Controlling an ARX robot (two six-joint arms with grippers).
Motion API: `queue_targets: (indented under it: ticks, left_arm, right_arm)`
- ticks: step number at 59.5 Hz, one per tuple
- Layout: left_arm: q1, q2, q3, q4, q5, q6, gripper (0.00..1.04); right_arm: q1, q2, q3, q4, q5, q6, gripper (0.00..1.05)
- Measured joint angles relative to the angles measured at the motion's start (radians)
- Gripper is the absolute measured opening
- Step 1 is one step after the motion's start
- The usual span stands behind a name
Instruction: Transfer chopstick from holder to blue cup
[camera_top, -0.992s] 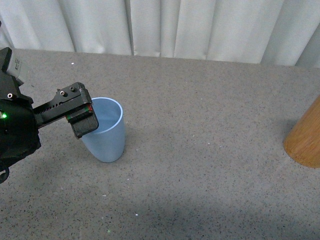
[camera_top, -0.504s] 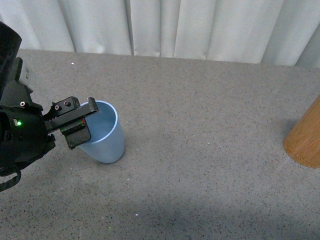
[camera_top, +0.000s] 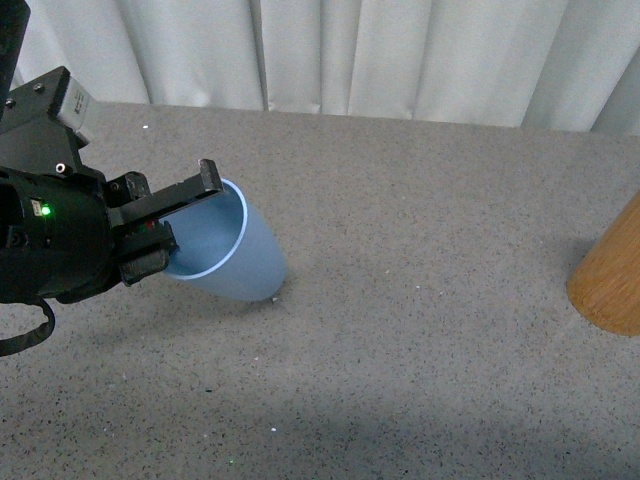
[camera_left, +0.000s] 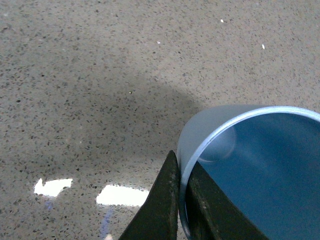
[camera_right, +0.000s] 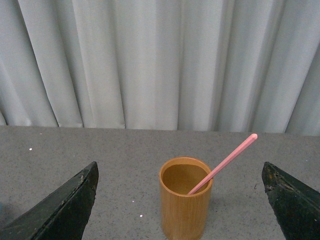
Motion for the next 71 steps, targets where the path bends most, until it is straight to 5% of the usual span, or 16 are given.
queue_targets:
  ticks: [35,64,71]
  left_arm:
    - [-0.175,0.145,0.184,-0.033,-0.077,-0.002,0.04]
    - [-0.188,0.187,0.193,-0.046,-0.081,-0.003,0.04]
    - [-0.195,0.188,0.193,-0.046,-0.069,-0.01,0.18]
  right_arm:
    - [0.0,0.0,0.0,0.0,0.0,0.0,0.95]
    - [0.0,0.0,0.0,0.0,0.0,0.0,0.95]
    - [0.0,0.0,0.0,0.0,0.0,0.0,0.95]
